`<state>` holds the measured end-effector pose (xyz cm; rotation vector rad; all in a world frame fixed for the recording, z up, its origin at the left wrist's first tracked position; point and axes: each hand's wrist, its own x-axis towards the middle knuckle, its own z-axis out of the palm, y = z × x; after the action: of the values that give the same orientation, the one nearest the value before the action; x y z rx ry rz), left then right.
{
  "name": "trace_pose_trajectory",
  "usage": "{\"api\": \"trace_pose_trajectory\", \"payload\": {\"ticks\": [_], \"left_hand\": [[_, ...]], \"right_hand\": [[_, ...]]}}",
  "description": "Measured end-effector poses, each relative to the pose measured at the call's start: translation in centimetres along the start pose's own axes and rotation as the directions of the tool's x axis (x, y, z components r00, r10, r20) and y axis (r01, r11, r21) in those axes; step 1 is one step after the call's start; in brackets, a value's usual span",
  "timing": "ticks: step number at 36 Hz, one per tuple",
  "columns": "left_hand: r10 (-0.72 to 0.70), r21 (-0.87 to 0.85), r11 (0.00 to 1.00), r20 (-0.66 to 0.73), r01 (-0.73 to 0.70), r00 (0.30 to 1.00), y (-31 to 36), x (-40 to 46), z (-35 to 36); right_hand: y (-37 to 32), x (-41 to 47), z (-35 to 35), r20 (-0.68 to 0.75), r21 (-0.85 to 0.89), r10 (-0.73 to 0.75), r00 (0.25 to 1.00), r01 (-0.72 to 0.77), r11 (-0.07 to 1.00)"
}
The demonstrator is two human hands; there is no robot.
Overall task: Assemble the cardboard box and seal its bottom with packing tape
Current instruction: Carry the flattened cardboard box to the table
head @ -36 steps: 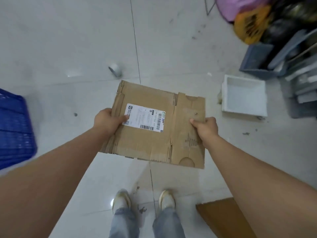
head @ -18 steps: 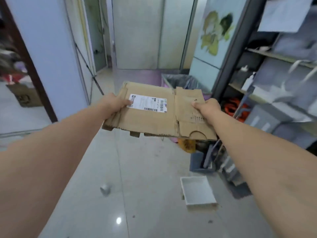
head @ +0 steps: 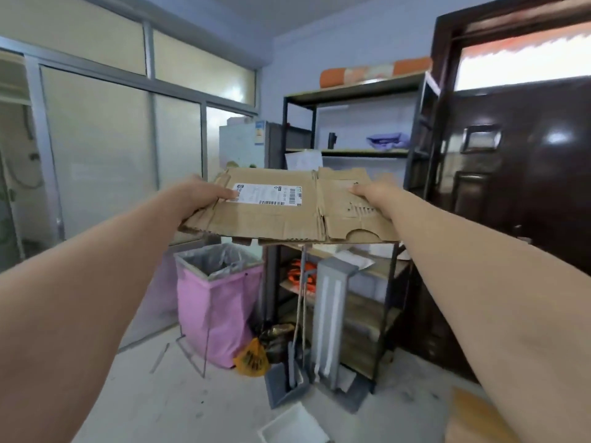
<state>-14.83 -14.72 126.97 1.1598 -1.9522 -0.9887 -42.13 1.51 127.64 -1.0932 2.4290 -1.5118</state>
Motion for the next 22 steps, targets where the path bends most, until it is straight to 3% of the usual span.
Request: {"api": "trace_pose_trajectory", "payload": {"ticks": [8, 13, 22], "left_hand": [[0.182, -0.079, 0.982, 0.219, -0.169, 0.958, 9.6, -6.2, 8.6], [0.315, -0.153, 0.948, 0.327, -0.279, 0.891, 16.3, -12.6, 15.7], [0.445, -0.272, 0.895, 0.512, -0.353, 0.734, 25.7, -27.6, 28.3]], "right_hand": [[3.9, -8.4, -15.6, -0.306, -0.072, 0.089, 0.948, -0.116, 0.991], [7.8, -15.2, -26.5, -0.456, -0.080, 0.162, 0.875, -0.222, 0.972], [14.2, -29.8, -45.1, -0.642, -0.137, 0.206, 0.739, -0.374, 0.917]]}}
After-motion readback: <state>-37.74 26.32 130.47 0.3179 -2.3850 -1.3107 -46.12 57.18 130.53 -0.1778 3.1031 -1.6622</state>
